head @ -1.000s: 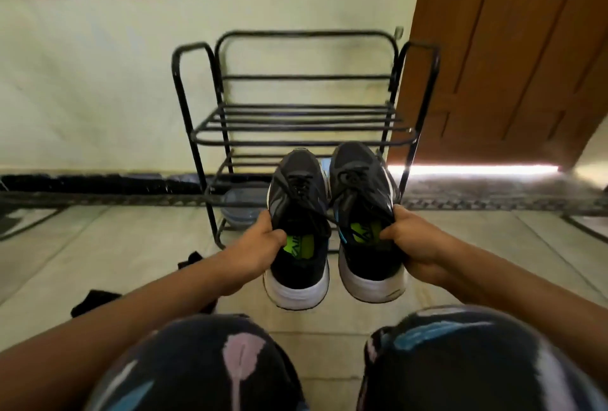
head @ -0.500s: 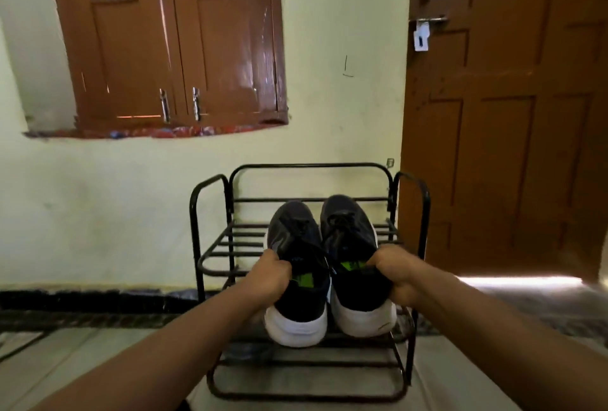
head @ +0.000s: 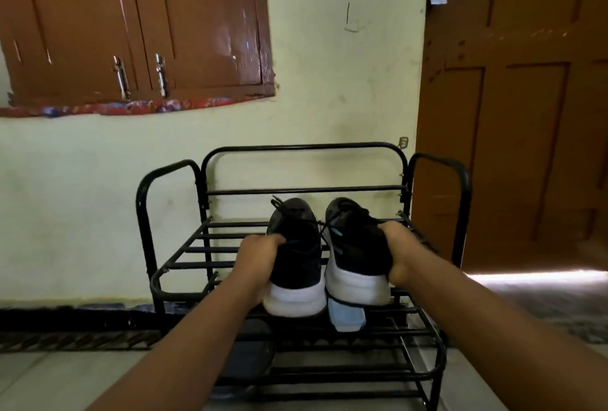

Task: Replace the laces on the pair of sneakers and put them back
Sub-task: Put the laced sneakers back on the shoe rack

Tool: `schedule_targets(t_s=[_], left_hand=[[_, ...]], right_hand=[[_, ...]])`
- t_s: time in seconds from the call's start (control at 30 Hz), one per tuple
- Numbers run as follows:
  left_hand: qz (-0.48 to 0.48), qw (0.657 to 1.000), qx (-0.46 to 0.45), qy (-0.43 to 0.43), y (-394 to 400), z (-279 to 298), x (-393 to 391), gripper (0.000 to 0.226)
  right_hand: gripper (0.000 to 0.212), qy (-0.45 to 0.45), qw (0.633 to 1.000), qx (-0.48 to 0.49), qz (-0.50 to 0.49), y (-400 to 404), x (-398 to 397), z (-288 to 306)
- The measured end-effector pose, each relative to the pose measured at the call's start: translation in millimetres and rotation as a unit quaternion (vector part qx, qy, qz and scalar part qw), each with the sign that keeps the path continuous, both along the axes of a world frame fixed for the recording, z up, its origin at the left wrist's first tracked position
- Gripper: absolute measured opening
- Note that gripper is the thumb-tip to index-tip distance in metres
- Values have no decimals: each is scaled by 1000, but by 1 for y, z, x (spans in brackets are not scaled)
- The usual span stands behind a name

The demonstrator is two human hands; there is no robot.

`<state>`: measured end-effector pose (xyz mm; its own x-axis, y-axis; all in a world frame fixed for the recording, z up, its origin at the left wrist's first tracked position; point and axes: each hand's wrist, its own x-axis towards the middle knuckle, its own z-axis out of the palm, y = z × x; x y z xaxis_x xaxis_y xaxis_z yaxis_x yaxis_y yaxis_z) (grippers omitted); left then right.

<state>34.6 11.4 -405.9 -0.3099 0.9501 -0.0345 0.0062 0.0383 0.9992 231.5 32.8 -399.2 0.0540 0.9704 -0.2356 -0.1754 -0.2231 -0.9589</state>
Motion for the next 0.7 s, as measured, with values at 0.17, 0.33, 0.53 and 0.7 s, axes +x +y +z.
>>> schedule_targets(t_s=[0.17, 0.33, 0.53, 0.7], left_hand=[[-53, 997, 58, -3, 1, -11, -3, 50], [-92, 977, 130, 139, -25, -36, -14, 71], [-52, 903, 162, 394, -38, -68, -11, 125], [-42, 917, 183, 353, -29, -71, -8, 103]], right_hand=[[38, 14, 998, 58, 13, -7, 4, -20], [69, -174, 962, 207, 26, -31, 8, -34], [99, -331, 886, 323, -11, -43, -5, -61], [104, -328, 893, 304, -37, -31, -13, -65]])
